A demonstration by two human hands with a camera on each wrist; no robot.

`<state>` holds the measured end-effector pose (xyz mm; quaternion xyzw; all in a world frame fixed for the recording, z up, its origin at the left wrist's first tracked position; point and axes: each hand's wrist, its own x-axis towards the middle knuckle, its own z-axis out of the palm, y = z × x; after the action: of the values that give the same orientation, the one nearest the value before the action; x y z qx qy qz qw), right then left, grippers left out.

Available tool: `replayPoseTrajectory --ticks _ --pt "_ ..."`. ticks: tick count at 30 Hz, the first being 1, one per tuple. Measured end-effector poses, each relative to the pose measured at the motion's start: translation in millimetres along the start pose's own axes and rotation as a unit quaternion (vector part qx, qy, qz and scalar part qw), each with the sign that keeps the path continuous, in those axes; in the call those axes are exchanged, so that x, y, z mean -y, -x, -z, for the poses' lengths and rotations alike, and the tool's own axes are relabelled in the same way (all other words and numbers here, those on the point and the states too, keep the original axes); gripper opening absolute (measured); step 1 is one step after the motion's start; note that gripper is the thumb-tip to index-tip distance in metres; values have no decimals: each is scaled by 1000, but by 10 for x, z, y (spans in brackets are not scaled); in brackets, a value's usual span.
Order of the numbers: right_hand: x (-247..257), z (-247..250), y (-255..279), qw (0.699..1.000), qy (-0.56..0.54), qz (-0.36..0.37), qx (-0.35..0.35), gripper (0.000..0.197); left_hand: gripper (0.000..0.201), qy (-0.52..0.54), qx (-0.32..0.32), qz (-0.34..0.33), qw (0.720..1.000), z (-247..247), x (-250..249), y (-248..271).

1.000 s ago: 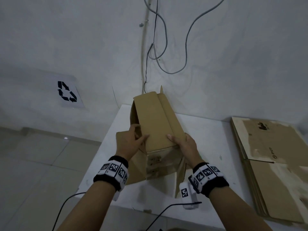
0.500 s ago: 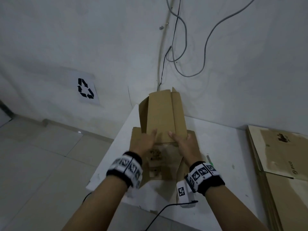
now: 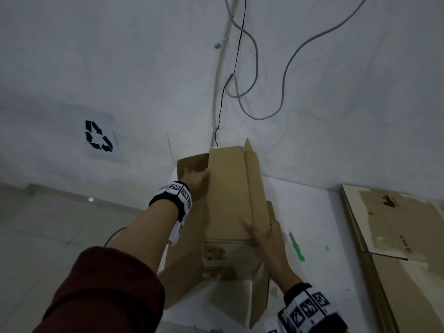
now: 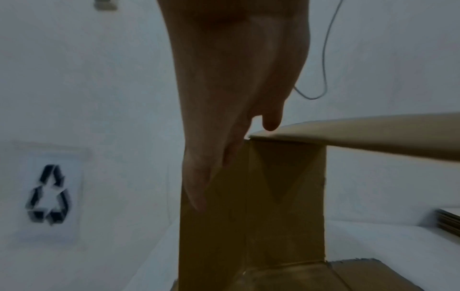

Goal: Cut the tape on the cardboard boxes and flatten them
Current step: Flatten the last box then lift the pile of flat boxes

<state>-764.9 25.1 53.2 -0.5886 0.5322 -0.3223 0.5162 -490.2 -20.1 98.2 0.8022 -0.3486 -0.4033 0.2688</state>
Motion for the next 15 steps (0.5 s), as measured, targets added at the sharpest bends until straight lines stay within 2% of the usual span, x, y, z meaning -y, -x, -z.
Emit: replayPoseTrajectory --ticks 1,3,5,7,10,12,15 --pt "20 -26 -42 1000 -11 13 -2 86 85 2 28 -16 999 -33 -6 14" --pt "100 -103 -173 999 -6 40 2 86 96 7 33 -21 999 -110 -36 28" --pt "161 -190 -376 997 53 63 10 86 115 15 18 20 1000 -145 -70 90" --pt "198 -270 -577 991 106 68 35 91 130 -36 29 53 997 -132 -95 228" --pt "230 -406 -773 982 146 54 103 99 145 -111 57 59 990 -46 -75 439" --pt "221 -481 -856 974 166 47 145 107 150 -83 83 49 992 25 83 432" --pt "168 -564 -943 957 213 13 196 127 150 23 132 13 991 87 453 352"
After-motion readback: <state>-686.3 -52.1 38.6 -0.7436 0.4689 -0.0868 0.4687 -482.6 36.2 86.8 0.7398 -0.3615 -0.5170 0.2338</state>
